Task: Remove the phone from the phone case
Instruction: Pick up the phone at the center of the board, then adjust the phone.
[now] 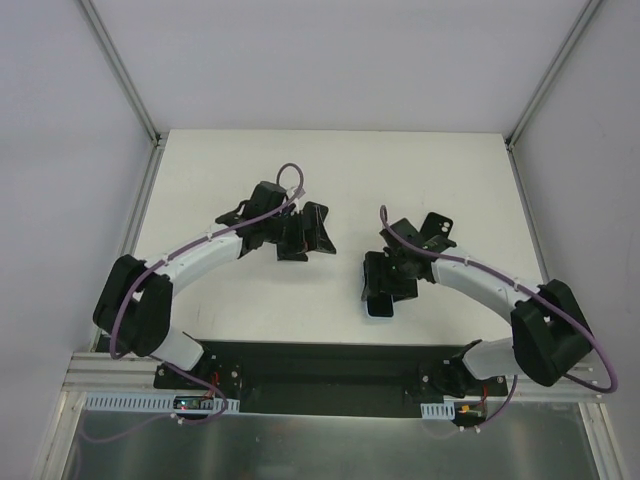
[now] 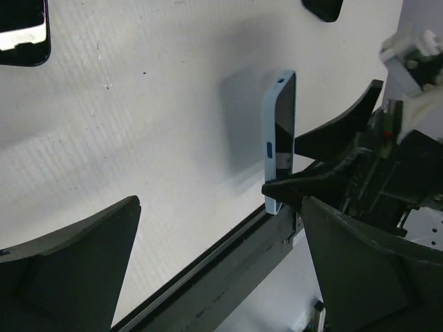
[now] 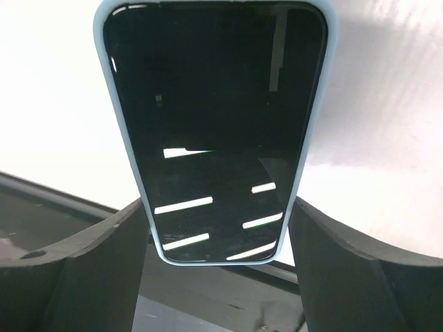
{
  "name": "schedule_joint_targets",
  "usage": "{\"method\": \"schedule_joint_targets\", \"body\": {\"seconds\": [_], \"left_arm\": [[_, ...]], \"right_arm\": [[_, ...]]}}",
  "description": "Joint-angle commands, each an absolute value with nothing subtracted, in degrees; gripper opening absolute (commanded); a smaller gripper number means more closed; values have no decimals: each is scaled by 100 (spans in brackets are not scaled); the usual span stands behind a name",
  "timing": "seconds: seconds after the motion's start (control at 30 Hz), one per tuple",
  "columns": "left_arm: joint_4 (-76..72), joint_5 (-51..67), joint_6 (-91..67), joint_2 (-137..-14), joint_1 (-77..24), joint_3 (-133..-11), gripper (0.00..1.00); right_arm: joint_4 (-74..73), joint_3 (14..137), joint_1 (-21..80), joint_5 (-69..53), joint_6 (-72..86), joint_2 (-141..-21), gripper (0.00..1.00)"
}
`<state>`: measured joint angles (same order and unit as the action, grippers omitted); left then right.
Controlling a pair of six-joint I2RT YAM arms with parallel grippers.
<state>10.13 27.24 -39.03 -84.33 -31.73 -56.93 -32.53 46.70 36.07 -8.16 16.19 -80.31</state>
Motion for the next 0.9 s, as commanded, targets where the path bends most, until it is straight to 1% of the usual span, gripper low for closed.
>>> {"method": "schedule_joint_targets", "body": {"seconds": [0.0,0.13,0.17,0.27,0.37,0.47,0.73,0.87], "left_arm": [[-191,3691,-4692,-8788,-3059,-5362,99],[-1070,4278,-5211,-9210,-3059,-5037,98],[-1586,4393,-5334,-9289,-3059,-4967,97],[-2379,4614,-5853,-9536,-3059,-4738,95],[-2434,4518,-5959,-9738,-3059,-4737,91],[-2812,4438,-6161,-9782,-3076,-4571,88],[-3006,4623,-6100,-9958,-3173,-4553,81],[-3313,4694,-6327,-10133,-3296,-4448,72]], "right_arm": [[-2664,4887,3718,-1301,2109,-7489,27],[-2601,4948,3884,-1310,2188,-7444,27],[-2584,4983,3902,-1310,2188,-7470,27],[-2575,5027,3999,-1345,2206,-7576,26],[-2540,5106,4122,-1354,2250,-7664,26],[-2549,5194,4245,-1345,2259,-7760,26],[-2461,5440,4395,-1415,2355,-8024,26],[-2505,5590,4412,-1371,2364,-8112,26]]}}
